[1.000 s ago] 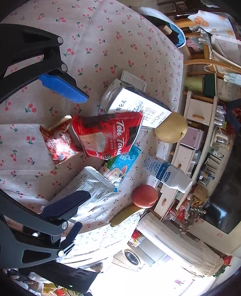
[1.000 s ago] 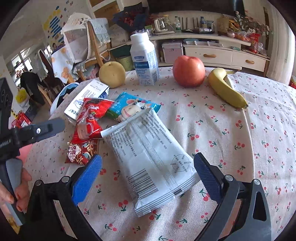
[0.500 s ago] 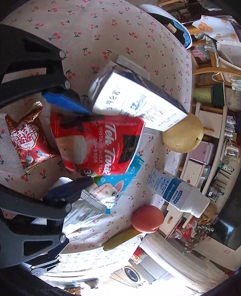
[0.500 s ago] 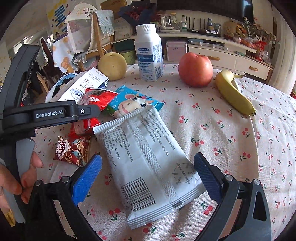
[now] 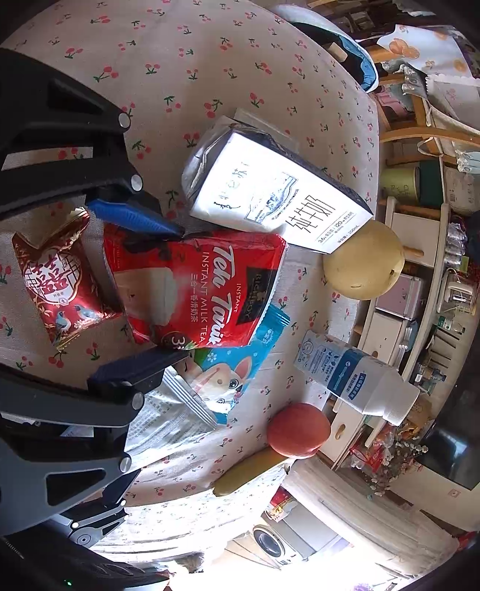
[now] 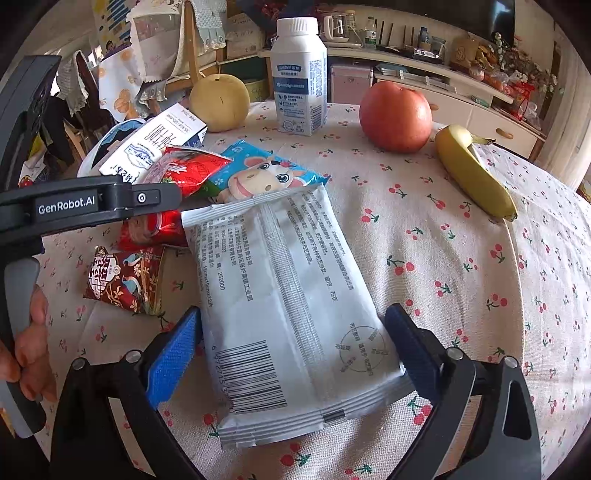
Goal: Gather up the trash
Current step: 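Grasp the red Teh Tarik bag with the left gripper while the right grasps the white packet, then lift the Teh Tarik bag and white packet with both grippers toward the pink bin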
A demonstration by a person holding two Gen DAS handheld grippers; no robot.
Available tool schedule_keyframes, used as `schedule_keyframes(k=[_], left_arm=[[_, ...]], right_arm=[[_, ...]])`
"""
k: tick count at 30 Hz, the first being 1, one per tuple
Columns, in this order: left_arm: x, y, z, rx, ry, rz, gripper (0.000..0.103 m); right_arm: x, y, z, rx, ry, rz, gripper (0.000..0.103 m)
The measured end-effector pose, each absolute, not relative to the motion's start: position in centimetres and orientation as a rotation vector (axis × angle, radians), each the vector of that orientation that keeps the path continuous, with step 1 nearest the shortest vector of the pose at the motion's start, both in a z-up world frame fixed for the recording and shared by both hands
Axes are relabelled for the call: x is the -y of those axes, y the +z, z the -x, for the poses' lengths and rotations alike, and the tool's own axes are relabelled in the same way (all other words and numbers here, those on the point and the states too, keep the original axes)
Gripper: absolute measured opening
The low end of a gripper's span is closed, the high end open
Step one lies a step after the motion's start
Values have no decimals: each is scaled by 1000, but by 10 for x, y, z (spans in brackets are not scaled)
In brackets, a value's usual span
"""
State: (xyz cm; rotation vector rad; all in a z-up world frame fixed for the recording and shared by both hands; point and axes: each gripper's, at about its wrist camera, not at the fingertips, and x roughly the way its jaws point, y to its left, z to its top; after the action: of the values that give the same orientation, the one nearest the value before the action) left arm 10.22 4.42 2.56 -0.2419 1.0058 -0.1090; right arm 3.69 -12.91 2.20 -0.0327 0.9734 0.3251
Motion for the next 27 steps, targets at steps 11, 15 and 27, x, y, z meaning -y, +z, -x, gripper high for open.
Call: schedule_keyframes(k=[11, 15, 27], left_arm=[[-60, 37, -76, -986, -148, 270, 59], [-70, 41, -63, -977, -161, 284, 59], [-107, 62, -12, -930, -197, 319, 59]], right_arm=[[133, 35, -26, -921, 331, -1, 74], [131, 38, -18, -905, 334, -1, 69], [128, 42, -2, -883, 310, -4, 61]])
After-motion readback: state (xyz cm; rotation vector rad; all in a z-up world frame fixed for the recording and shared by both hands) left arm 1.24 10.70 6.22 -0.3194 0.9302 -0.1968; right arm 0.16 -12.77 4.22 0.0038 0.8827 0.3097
